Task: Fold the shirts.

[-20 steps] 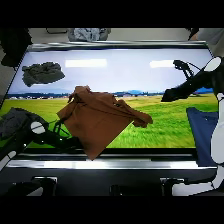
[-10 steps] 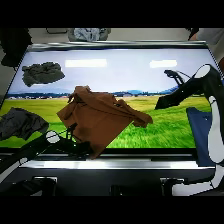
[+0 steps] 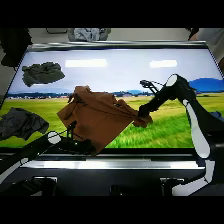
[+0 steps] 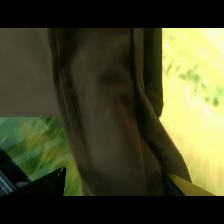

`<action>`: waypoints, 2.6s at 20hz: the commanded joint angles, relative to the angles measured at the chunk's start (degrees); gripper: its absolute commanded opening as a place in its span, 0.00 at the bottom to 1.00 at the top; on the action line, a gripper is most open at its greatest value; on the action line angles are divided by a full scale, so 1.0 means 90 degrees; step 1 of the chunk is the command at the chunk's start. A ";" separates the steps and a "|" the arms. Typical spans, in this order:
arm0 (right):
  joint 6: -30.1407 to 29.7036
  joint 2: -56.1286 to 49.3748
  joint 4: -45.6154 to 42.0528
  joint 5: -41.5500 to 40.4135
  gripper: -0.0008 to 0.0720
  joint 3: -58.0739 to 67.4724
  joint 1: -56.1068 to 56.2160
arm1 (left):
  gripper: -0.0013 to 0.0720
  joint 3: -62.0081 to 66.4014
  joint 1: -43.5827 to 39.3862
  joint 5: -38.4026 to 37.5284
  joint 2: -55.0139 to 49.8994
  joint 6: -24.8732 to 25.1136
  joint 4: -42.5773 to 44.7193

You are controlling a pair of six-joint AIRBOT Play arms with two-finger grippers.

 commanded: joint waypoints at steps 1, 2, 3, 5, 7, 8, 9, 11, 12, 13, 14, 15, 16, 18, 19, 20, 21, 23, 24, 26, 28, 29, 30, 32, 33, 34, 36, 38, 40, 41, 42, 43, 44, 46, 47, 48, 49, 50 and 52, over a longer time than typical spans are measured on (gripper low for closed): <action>-0.0068 -0.0364 0.0002 -0.0228 0.74 -0.0015 0.0376 | 0.06 -0.0002 0.0000 -0.0027 0.0049 0.0143 0.0022; -0.0066 -0.0372 -0.0056 -0.0253 0.20 -0.0012 0.0406 | 0.06 0.0000 0.0019 -0.0032 0.0061 0.0243 0.0019; -0.0061 -0.0308 0.0010 -0.0301 0.08 -0.0012 0.0406 | 0.05 0.0051 0.0078 -0.0056 0.0121 0.0384 0.0078; -0.0066 0.0075 0.0010 -0.0503 0.08 0.0044 0.0304 | 0.05 0.0491 0.0352 -0.0396 0.0454 0.0464 0.0758; -0.0061 0.0760 0.0010 -0.0867 0.07 0.0287 0.0114 | 0.05 0.1472 0.0804 -0.0945 0.1018 0.0391 0.2067; 0.0024 0.1200 0.0034 -0.1112 0.07 0.0515 -0.0049 | 0.05 0.2137 0.1088 -0.1195 0.1307 0.0316 0.2635; 0.0211 0.1642 0.0036 -0.1362 0.07 0.0787 -0.0226 | 0.05 0.2992 0.1430 -0.1387 0.1600 0.0267 0.3043; 0.0573 0.2654 0.0036 -0.1911 0.08 0.1479 -0.0639 | 0.05 0.4891 0.2086 -0.1362 0.2018 0.0272 0.3189; 0.0602 0.3215 0.0029 -0.2195 0.08 0.1868 -0.0831 | 0.05 0.5887 0.2336 -0.1311 0.2120 0.0274 0.3191; 0.0602 0.3750 -0.0002 -0.2465 0.08 0.2198 -0.0976 | 0.05 0.6948 0.2550 -0.1290 0.2164 0.0274 0.3191; 0.0602 0.4318 -0.0163 -0.2754 0.08 0.2501 -0.1059 | 0.05 0.7927 0.2691 -0.1285 0.2169 0.0274 0.3191; 0.0602 0.4833 -0.0391 -0.2982 0.08 0.2679 -0.1073 | 0.05 0.8672 0.2747 -0.1280 0.2169 0.0274 0.3191; 0.0610 0.5343 -0.0607 -0.3111 0.08 0.2781 -0.1073 | 0.05 0.9289 0.2749 -0.1270 0.2171 0.0272 0.3189; 0.0947 0.6147 -0.1195 -0.3079 0.08 0.2798 -0.1073 | 0.05 0.9962 0.2749 -0.1265 0.2227 0.0270 0.3189; 0.1294 0.6407 -0.1535 -0.2975 0.08 0.2798 -0.1073 | 0.05 1.0037 0.2749 -0.1265 0.2307 0.0270 0.3189; 0.1554 0.6615 -0.1804 -0.2846 0.08 0.2798 -0.1073 | 0.05 1.0013 0.2749 -0.1319 0.2397 0.0265 0.3186; 0.1637 0.6747 -0.1906 -0.2713 0.08 0.2798 -0.1073 | 0.05 1.0006 0.2749 -0.1467 0.2431 0.0206 0.3189; 0.1637 0.6863 -0.1919 -0.2477 0.08 0.2798 -0.1073 | 0.05 0.9993 0.2749 -0.1914 0.2426 0.0202 0.3186; 0.1634 0.6863 -0.1931 -0.2339 0.08 0.2798 -0.1073 | 0.05 0.9930 0.2749 -0.2057 0.2419 0.0204 0.3189; 0.1634 0.6732 -0.2055 -0.1868 0.08 0.2798 -0.1073 | 0.05 0.9653 0.2749 -0.2227 0.2409 0.0233 0.3191; 0.1632 0.6419 -0.2142 -0.1107 0.08 0.2798 -0.1073 | 0.05 0.9136 0.2752 -0.2227 0.2358 0.0333 0.3215; 0.1613 0.6188 -0.2193 -0.0641 0.08 0.2795 -0.1073 | 0.05 0.8833 0.2752 -0.2225 0.2285 0.0420 0.3232; 0.1503 0.5850 -0.2290 -0.0092 0.08 0.2790 -0.1073 | 0.05 0.8463 0.2752 -0.2222 0.2164 0.0449 0.3245; 0.1324 0.4991 -0.2455 0.0954 0.08 0.2756 -0.1073 | 0.05 0.7638 0.2752 -0.2210 0.1819 0.0578 0.3242; 0.1292 0.4481 -0.2453 0.1154 0.08 0.2645 -0.1073 | 0.05 0.7179 0.2752 -0.2178 0.1562 0.0692 0.3288; 0.1290 0.3988 -0.2414 0.1134 0.08 0.2509 -0.1073 | 0.05 0.6751 0.2752 -0.2089 0.1277 0.0716 0.3364; 0.1304 0.2885 -0.2293 0.0648 0.08 0.2186 -0.1066 | 0.05 0.5957 0.2759 -0.1642 0.0537 0.0733 0.3599; 0.1690 0.1673 -0.1931 -0.0141 0.08 0.2025 -0.1066 | 0.06 0.5574 0.2776 -0.1173 -0.0410 0.0729 0.3616; 0.1977 0.0588 -0.0945 -0.0952 0.08 0.2025 -0.1066 | 0.06 0.5637 0.2776 -0.0877 -0.1418 0.0721 0.3597; 0.1977 0.0163 -0.0345 -0.1299 0.08 0.2025 -0.1066 | 0.06 0.5746 0.2778 -0.0867 -0.1875 0.0704 0.3594; 0.1977 -0.0146 0.0148 -0.1545 0.08 0.2025 -0.1066 | 0.06 0.5855 0.2778 -0.0879 -0.2227 0.0702 0.3592; 0.1977 -0.0403 0.0539 -0.1705 0.08 0.2025 -0.1066 | 0.06 0.5928 0.2776 -0.0879 -0.2516 0.0704 0.3529; 0.1977 -0.0600 0.0760 -0.1780 0.08 0.2025 -0.1059 | 0.06 0.5950 0.2776 -0.0867 -0.2693 0.0704 0.3439; 0.1970 -0.0831 0.0799 -0.1836 0.08 0.2025 -0.1013 | 0.06 0.5948 0.2776 -0.0865 -0.2936 0.0702 0.3254; 0.1970 -0.0899 0.0789 -0.1892 0.08 0.2025 -0.0964 | 0.06 0.5950 0.2776 -0.0879 -0.3007 0.0702 0.3094; 0.1970 -0.0918 0.0789 -0.2030 0.10 0.2025 -0.0920 | 0.07 0.5950 0.2778 -0.0908 -0.3026 0.0663 0.2941; 0.1957 -0.0889 0.0811 -0.2123 0.33 0.2045 -0.0891 | 0.28 0.5994 0.2793 -0.1005 -0.3021 0.0522 0.2914; 0.1904 -0.0818 0.0811 -0.2042 0.64 0.2132 -0.0942 | 0.63 0.6130 0.2837 -0.1280 -0.3024 0.0437 0.2924; 0.1239 -0.0551 0.0673 -0.1372 0.88 0.2470 -0.1236 | 0.90 0.6579 0.3123 -0.2290 -0.3021 0.0619 0.2943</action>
